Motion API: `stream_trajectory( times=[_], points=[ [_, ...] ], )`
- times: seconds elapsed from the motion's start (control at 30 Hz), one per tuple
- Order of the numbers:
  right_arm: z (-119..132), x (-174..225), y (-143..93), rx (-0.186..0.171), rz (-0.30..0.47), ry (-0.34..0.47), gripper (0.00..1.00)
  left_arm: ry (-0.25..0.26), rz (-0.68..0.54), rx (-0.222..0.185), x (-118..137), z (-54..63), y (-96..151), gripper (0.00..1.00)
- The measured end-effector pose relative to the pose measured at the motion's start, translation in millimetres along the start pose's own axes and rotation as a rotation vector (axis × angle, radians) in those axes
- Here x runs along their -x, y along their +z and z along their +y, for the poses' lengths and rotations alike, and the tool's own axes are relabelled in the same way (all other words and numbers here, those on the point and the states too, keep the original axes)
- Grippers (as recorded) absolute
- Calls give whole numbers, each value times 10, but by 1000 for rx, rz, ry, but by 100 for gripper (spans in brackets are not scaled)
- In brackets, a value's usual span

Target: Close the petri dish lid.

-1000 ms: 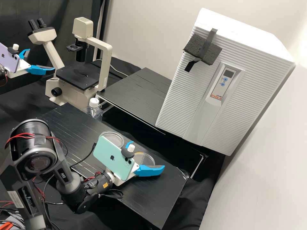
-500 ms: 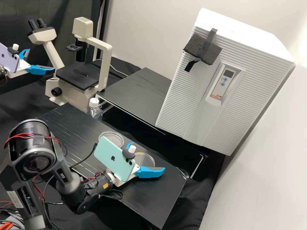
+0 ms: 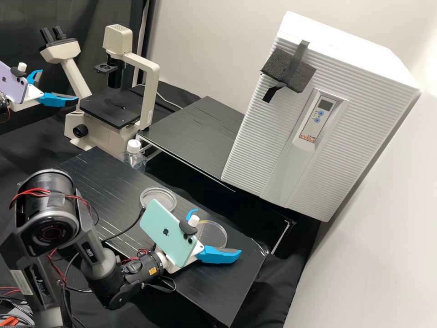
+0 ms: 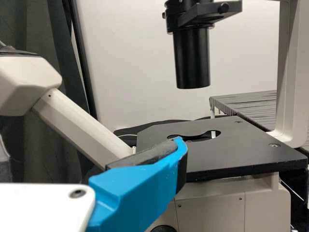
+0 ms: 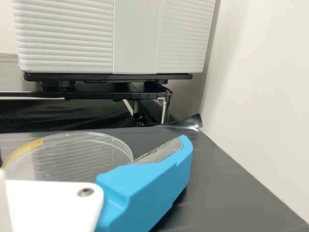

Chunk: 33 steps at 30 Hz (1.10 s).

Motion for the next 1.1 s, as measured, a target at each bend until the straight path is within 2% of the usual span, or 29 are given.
stream_trajectory(
  times=[0.73, 0.77, 1.1],
  points=[
    [-44, -11, -29, -4, 21, -27, 100, 0, 0, 0, 0, 0, 0, 100],
    [-45, -13, -28, -6, 23, -27, 0, 0, 0, 0, 0, 0, 0, 100],
    [-49, -16, -33, -7, 36, -26, 0, 0, 0, 0, 0, 0, 0, 100]
  ],
)
